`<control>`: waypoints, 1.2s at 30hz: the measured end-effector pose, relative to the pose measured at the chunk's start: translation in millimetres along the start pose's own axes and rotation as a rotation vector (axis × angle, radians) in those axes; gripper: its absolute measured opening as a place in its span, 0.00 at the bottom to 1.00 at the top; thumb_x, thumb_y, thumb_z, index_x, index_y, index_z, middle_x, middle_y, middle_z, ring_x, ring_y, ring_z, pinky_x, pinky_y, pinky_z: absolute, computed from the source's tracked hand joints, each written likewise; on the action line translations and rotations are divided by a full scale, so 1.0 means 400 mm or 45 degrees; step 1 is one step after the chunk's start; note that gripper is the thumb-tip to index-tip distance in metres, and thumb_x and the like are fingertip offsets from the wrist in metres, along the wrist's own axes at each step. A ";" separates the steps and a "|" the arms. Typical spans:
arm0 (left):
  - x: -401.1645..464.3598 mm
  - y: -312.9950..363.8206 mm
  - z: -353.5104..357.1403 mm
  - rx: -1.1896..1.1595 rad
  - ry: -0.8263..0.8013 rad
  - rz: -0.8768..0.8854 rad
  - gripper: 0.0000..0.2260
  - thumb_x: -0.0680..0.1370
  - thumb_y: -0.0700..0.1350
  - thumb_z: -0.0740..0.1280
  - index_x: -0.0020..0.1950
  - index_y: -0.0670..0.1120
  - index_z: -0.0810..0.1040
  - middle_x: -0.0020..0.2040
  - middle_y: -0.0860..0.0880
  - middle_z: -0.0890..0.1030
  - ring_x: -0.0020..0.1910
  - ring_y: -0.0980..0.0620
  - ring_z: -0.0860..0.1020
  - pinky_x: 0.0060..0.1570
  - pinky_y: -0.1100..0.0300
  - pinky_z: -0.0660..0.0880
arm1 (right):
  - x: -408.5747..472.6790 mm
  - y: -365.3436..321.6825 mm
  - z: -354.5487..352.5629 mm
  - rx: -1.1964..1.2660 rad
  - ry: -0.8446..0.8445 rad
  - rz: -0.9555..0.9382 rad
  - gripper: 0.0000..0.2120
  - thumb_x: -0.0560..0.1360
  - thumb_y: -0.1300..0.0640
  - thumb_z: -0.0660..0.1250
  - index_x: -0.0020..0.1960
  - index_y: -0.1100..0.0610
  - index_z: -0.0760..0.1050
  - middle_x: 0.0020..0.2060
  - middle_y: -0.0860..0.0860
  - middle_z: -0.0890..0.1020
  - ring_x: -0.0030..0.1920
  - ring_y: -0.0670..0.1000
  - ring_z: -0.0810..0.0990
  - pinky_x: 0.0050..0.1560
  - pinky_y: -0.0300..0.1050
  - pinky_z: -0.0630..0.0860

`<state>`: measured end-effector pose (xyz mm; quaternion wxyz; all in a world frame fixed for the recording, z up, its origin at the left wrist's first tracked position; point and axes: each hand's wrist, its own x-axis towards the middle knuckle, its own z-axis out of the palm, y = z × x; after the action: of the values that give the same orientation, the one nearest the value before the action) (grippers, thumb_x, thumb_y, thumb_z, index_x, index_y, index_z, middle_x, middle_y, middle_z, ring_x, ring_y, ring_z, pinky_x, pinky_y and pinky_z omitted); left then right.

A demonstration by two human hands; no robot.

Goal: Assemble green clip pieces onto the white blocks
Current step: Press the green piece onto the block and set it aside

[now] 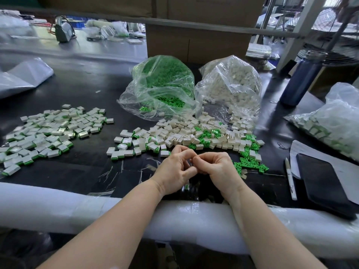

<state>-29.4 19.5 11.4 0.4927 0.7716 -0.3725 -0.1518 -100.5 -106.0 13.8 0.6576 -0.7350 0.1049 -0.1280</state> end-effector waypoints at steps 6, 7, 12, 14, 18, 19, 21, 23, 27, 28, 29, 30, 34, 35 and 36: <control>0.000 0.000 -0.001 0.042 -0.024 -0.010 0.09 0.73 0.39 0.66 0.42 0.54 0.74 0.51 0.53 0.69 0.41 0.53 0.72 0.50 0.52 0.76 | 0.001 0.002 -0.002 0.020 -0.008 0.005 0.06 0.73 0.62 0.70 0.38 0.59 0.83 0.29 0.55 0.82 0.31 0.48 0.78 0.34 0.39 0.74; 0.000 -0.001 -0.001 0.047 -0.028 -0.011 0.08 0.73 0.39 0.66 0.43 0.53 0.75 0.51 0.54 0.69 0.41 0.53 0.73 0.50 0.51 0.75 | 0.002 0.002 -0.002 0.019 -0.008 0.004 0.06 0.73 0.62 0.70 0.38 0.58 0.83 0.30 0.56 0.82 0.31 0.48 0.78 0.35 0.39 0.75; 0.001 -0.002 0.000 0.061 -0.034 -0.007 0.08 0.74 0.40 0.65 0.43 0.53 0.75 0.51 0.53 0.69 0.42 0.52 0.73 0.52 0.49 0.75 | 0.002 0.002 -0.003 0.032 -0.005 0.010 0.07 0.72 0.61 0.70 0.36 0.58 0.84 0.30 0.56 0.82 0.32 0.49 0.79 0.35 0.40 0.75; 0.002 -0.003 0.000 0.062 -0.036 -0.005 0.09 0.74 0.40 0.65 0.42 0.55 0.74 0.51 0.53 0.69 0.43 0.50 0.74 0.51 0.48 0.75 | 0.002 0.003 -0.003 0.028 -0.003 0.012 0.07 0.72 0.62 0.70 0.37 0.58 0.84 0.30 0.57 0.82 0.32 0.49 0.79 0.36 0.42 0.75; 0.004 -0.006 -0.001 0.067 -0.036 0.000 0.11 0.74 0.40 0.65 0.41 0.58 0.73 0.51 0.54 0.69 0.43 0.50 0.74 0.51 0.47 0.75 | 0.002 0.003 -0.003 0.034 0.007 0.023 0.06 0.73 0.62 0.69 0.38 0.61 0.83 0.32 0.59 0.82 0.33 0.51 0.79 0.38 0.45 0.76; 0.004 -0.006 -0.001 0.068 -0.039 0.004 0.11 0.74 0.40 0.65 0.41 0.58 0.73 0.50 0.54 0.69 0.43 0.51 0.74 0.51 0.47 0.75 | 0.001 0.002 -0.003 0.037 0.008 0.027 0.06 0.72 0.62 0.69 0.38 0.61 0.83 0.32 0.59 0.82 0.33 0.51 0.79 0.38 0.45 0.75; 0.003 -0.007 -0.001 0.064 -0.043 0.011 0.12 0.74 0.40 0.65 0.40 0.59 0.73 0.50 0.54 0.69 0.42 0.52 0.73 0.50 0.47 0.76 | 0.001 0.000 -0.003 0.038 0.008 0.032 0.06 0.72 0.62 0.69 0.39 0.62 0.83 0.32 0.59 0.82 0.33 0.52 0.78 0.39 0.45 0.75; 0.003 -0.008 0.000 0.065 -0.039 0.013 0.12 0.73 0.41 0.65 0.40 0.59 0.72 0.50 0.54 0.69 0.42 0.52 0.73 0.50 0.47 0.75 | 0.000 -0.001 -0.002 0.038 0.007 0.032 0.06 0.73 0.62 0.69 0.39 0.63 0.83 0.32 0.61 0.82 0.34 0.53 0.78 0.40 0.48 0.76; 0.002 -0.004 0.001 0.044 -0.019 0.014 0.05 0.71 0.45 0.63 0.42 0.56 0.73 0.49 0.54 0.69 0.40 0.54 0.72 0.49 0.50 0.75 | -0.001 -0.001 0.000 0.060 0.001 0.026 0.06 0.74 0.62 0.68 0.42 0.64 0.82 0.36 0.66 0.81 0.37 0.57 0.78 0.44 0.54 0.75; 0.002 -0.004 0.002 0.043 -0.018 0.015 0.04 0.71 0.45 0.63 0.42 0.54 0.74 0.49 0.54 0.69 0.40 0.54 0.72 0.49 0.50 0.75 | -0.001 -0.002 0.000 0.060 -0.005 0.023 0.06 0.74 0.62 0.68 0.42 0.64 0.82 0.36 0.65 0.81 0.37 0.57 0.78 0.44 0.53 0.75; 0.003 -0.007 0.002 0.043 -0.020 0.018 0.04 0.72 0.44 0.64 0.43 0.53 0.75 0.49 0.54 0.69 0.40 0.54 0.72 0.49 0.49 0.76 | -0.001 -0.002 0.000 0.058 -0.011 0.019 0.06 0.74 0.62 0.68 0.42 0.64 0.82 0.36 0.65 0.81 0.37 0.56 0.78 0.44 0.53 0.75; 0.004 -0.010 0.003 0.043 -0.021 0.020 0.05 0.73 0.42 0.65 0.43 0.53 0.75 0.49 0.54 0.69 0.40 0.54 0.72 0.49 0.48 0.76 | -0.001 -0.002 -0.001 0.056 -0.014 0.015 0.06 0.74 0.62 0.68 0.42 0.65 0.82 0.36 0.66 0.81 0.37 0.57 0.78 0.44 0.53 0.75; 0.005 -0.017 0.003 0.053 -0.017 0.030 0.08 0.73 0.39 0.66 0.43 0.54 0.74 0.49 0.56 0.69 0.40 0.54 0.73 0.50 0.49 0.75 | -0.001 -0.002 -0.002 0.057 -0.007 0.007 0.06 0.73 0.63 0.69 0.40 0.62 0.83 0.35 0.63 0.83 0.36 0.56 0.80 0.43 0.52 0.77; 0.005 -0.017 0.003 0.055 -0.018 0.034 0.09 0.73 0.40 0.66 0.43 0.55 0.74 0.49 0.56 0.69 0.40 0.54 0.73 0.50 0.49 0.75 | -0.002 -0.002 -0.002 0.056 -0.008 0.006 0.06 0.73 0.63 0.69 0.40 0.61 0.83 0.35 0.62 0.83 0.35 0.55 0.81 0.42 0.51 0.78; 0.004 -0.017 0.003 0.054 -0.020 0.037 0.09 0.73 0.40 0.66 0.42 0.55 0.74 0.49 0.56 0.69 0.40 0.54 0.72 0.51 0.49 0.75 | -0.002 -0.002 -0.002 0.056 -0.008 0.006 0.06 0.73 0.63 0.69 0.39 0.61 0.83 0.34 0.62 0.83 0.35 0.55 0.81 0.42 0.50 0.78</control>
<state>-26.2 19.0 5.0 0.4754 0.7753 -0.3906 -0.1428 -101.5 -106.3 14.5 0.6741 -0.7205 0.1019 -0.1264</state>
